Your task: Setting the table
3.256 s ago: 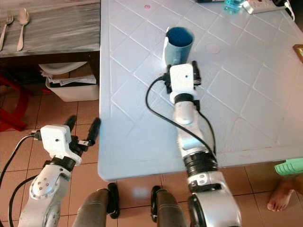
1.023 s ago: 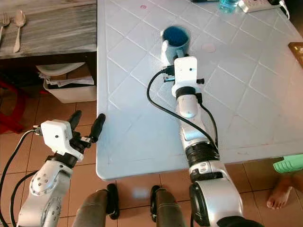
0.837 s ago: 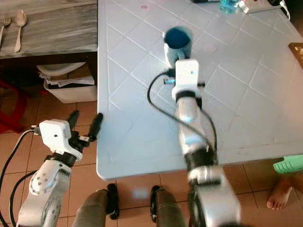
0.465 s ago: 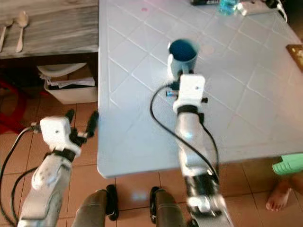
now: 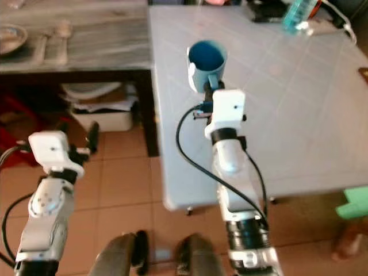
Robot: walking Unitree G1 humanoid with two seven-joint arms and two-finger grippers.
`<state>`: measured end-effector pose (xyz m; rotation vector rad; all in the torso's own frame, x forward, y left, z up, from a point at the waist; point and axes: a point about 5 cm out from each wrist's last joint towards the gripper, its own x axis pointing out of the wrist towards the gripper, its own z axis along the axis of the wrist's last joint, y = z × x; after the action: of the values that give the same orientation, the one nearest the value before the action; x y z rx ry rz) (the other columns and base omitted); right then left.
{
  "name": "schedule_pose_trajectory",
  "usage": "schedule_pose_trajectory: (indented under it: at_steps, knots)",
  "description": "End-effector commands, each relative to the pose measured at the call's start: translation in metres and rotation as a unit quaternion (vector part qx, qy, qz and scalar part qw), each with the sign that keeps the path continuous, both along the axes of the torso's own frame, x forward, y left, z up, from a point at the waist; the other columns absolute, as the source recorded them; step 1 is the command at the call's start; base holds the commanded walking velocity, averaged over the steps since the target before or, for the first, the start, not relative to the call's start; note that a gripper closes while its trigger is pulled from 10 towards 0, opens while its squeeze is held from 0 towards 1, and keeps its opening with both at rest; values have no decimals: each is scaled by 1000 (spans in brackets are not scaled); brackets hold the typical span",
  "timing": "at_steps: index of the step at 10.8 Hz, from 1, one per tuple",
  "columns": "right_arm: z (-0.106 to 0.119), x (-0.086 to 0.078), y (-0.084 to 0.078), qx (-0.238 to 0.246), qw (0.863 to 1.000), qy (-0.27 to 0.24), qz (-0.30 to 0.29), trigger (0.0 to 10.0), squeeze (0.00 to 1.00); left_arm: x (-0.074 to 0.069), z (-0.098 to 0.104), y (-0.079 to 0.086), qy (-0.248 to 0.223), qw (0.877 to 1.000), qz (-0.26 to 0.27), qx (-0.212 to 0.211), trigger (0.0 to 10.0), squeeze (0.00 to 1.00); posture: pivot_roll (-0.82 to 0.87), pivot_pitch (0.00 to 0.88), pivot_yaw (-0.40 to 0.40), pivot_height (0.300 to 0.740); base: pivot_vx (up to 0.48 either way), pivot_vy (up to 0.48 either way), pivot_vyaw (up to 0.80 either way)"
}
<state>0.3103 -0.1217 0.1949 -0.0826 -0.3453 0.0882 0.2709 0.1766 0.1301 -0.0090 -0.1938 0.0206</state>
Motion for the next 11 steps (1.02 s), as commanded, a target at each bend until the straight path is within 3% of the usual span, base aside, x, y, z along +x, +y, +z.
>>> schedule_pose_trajectory:
  at_steps: [1, 3, 7, 11]
  knots:
    - [1, -7, -9, 3, 1000, -10, 4, 10000, 0, 2, -3, 2, 1, 1000, 23, -7, 10000, 0, 17, 115, -47, 740, 0, 480, 0]
    - [-7, -15, -18, -14, 1000, 3, 22, 10000, 0, 7, 0, 12, -11, 998, 59, 4, 10000, 0, 16, 81, -58, 740, 0, 480, 0]
    - [2, -15, -26, -16, 1000, -12, 11, 10000, 0, 4, -8, 12, -5, 998, 66, 6, 10000, 0, -9, 58, -44, 740, 0, 465, 0]
    - [-3, -13, -27, -47, 999, -10, -2, 10000, 0, 7, -1, 5, -20, 998, 45, 28, 10000, 0, -17, 83, -34, 740, 440, 81, 147]
